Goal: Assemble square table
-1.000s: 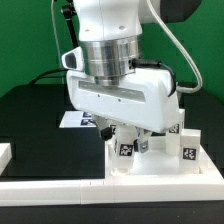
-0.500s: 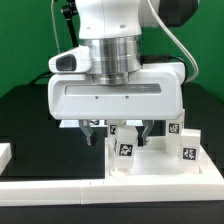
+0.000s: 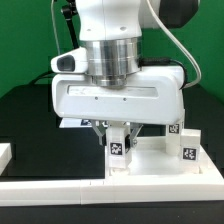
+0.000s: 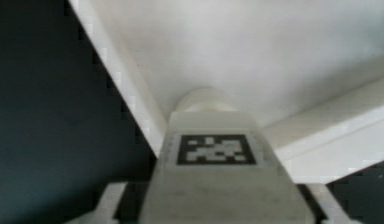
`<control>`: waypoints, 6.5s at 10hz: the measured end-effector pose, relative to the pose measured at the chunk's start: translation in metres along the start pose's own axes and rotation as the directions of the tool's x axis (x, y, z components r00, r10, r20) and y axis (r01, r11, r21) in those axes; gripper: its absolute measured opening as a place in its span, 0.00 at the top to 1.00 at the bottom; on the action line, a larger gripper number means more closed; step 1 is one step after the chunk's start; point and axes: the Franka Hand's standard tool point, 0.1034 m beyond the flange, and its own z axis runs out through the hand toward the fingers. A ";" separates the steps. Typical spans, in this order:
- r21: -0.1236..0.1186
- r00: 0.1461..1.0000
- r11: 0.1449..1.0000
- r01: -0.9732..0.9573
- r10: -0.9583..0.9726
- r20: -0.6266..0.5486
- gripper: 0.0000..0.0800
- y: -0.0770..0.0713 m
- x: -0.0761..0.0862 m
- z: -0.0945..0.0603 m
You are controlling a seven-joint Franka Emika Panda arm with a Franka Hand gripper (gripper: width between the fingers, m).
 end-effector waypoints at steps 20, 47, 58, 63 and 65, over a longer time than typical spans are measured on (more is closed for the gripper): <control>-0.006 0.962 0.963 0.271 -0.271 -0.028 0.19 -0.007 0.006 -0.003; -0.002 0.984 0.988 0.157 -0.157 -0.083 0.19 -0.003 0.004 0.001; 0.032 0.752 0.753 -0.657 0.658 -0.025 0.64 0.000 0.005 0.003; 0.020 0.355 0.354 -0.935 0.934 0.034 0.64 -0.001 0.002 0.004; 0.019 0.423 0.422 -0.906 0.906 0.024 0.41 -0.002 0.002 0.004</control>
Offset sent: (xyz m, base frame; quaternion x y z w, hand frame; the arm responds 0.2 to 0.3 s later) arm -0.0021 -0.0079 -0.0029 -0.0359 -0.0667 0.5820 0.8097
